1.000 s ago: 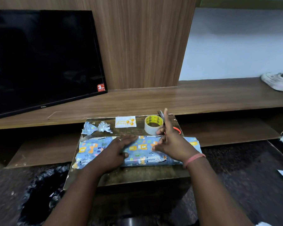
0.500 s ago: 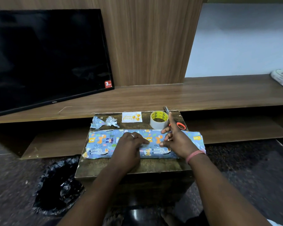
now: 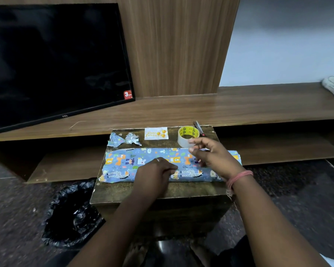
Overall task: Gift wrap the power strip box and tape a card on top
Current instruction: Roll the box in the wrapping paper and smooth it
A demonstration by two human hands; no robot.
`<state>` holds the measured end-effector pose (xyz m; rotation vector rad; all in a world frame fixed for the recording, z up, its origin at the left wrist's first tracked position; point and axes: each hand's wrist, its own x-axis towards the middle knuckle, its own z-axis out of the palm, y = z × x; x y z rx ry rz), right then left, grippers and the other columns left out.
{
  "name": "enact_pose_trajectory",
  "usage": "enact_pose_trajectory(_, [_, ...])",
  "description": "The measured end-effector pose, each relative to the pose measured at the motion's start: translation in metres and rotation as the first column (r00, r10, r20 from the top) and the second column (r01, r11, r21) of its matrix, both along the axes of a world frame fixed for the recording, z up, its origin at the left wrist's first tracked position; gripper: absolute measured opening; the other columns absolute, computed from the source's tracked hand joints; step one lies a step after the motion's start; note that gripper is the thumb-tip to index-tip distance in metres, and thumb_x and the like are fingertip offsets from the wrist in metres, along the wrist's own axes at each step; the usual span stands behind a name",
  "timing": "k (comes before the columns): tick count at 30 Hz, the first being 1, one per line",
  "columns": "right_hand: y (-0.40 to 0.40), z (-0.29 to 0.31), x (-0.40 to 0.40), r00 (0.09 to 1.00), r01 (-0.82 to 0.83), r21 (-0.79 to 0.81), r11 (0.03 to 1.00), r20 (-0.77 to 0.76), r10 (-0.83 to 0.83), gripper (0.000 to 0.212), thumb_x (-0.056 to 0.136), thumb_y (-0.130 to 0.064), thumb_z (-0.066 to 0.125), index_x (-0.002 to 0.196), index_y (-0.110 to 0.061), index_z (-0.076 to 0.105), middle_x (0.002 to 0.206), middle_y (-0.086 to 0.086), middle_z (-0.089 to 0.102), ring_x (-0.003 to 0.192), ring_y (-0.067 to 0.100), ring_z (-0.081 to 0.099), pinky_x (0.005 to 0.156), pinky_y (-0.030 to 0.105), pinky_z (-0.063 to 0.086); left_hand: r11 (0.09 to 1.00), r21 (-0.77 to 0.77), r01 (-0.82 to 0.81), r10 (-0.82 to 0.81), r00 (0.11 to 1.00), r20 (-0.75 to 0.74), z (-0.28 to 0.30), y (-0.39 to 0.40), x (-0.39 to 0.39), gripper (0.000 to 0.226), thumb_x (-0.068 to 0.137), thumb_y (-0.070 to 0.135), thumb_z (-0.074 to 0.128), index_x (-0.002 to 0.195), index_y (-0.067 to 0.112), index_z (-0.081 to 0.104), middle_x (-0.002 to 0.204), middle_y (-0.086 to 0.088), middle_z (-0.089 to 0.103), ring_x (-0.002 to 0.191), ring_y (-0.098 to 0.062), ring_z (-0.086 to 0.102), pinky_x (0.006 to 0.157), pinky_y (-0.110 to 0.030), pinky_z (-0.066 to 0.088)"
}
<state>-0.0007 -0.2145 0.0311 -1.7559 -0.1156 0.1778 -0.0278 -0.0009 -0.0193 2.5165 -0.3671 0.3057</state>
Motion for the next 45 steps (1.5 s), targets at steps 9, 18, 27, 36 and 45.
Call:
enact_pose_trajectory(9, [0.037, 0.003, 0.004, 0.988, -0.105, -0.306, 0.946, -0.143, 0.063, 0.016, 0.095, -0.012, 0.06, 0.095, -0.013, 0.076, 0.096, 0.009, 0.074, 0.056, 0.006, 0.051, 0.048, 0.021, 0.039, 0.979, -0.198, -0.054, -0.008, 0.953, -0.301, 0.015, 0.009, 0.011, 0.028, 0.09, 0.018, 0.069, 0.115, 0.031, 0.074, 0.095, 0.015, 0.074, 0.083, 0.0, 0.066, 0.073, -0.02, 0.05])
enact_pose_trajectory(18, [0.04, 0.003, 0.002, 0.987, -0.102, -0.37, 0.924, -0.15, 0.049, 0.017, 0.095, -0.015, 0.061, 0.096, -0.009, 0.077, 0.081, -0.004, 0.072, 0.062, 0.008, 0.056, 0.047, 0.019, 0.042, 0.945, -0.315, -0.089, -0.036, 0.929, -0.369, 0.017, 0.01, 0.012, 0.044, 0.092, 0.007, 0.063, 0.132, 0.025, 0.068, 0.103, 0.013, 0.075, 0.091, -0.003, 0.068, 0.084, -0.021, 0.053])
enact_pose_trajectory(27, [0.045, 0.0, 0.003, 0.991, -0.131, -0.492, 0.86, -0.043, 0.126, 0.017, 0.093, -0.012, 0.063, 0.088, -0.004, 0.077, 0.085, 0.004, 0.076, 0.068, 0.006, 0.065, 0.057, 0.014, 0.05, 0.959, -0.27, -0.09, -0.021, 0.923, -0.384, 0.019, 0.01, 0.013, 0.044, 0.092, 0.012, 0.066, 0.133, 0.029, 0.067, 0.085, 0.02, 0.067, 0.073, 0.009, 0.059, 0.058, 0.0, 0.038])
enact_pose_trajectory(36, [0.051, -0.003, 0.006, 0.985, -0.128, -0.623, 0.772, 0.012, 0.173, 0.014, 0.089, -0.01, 0.07, 0.078, -0.011, 0.077, 0.071, 0.0, 0.07, 0.065, 0.005, 0.06, 0.06, 0.02, 0.044, 0.963, -0.255, -0.09, -0.017, 0.92, -0.393, 0.02, 0.009, 0.013, 0.045, 0.093, 0.013, 0.065, 0.135, 0.028, 0.066, 0.097, 0.011, 0.073, 0.08, 0.004, 0.062, 0.06, -0.002, 0.039])
enact_pose_trajectory(45, [0.057, -0.002, 0.004, 0.987, -0.083, -0.678, 0.73, 0.046, 0.155, 0.006, 0.082, -0.006, 0.077, 0.086, -0.01, 0.077, 0.073, -0.005, 0.066, 0.078, 0.015, 0.066, 0.072, 0.026, 0.052, 0.96, -0.265, -0.091, -0.024, 0.916, -0.401, 0.019, 0.009, 0.015, 0.046, 0.092, 0.01, 0.062, 0.135, 0.025, 0.066, 0.111, 0.008, 0.076, 0.087, -0.002, 0.065, 0.067, -0.007, 0.041])
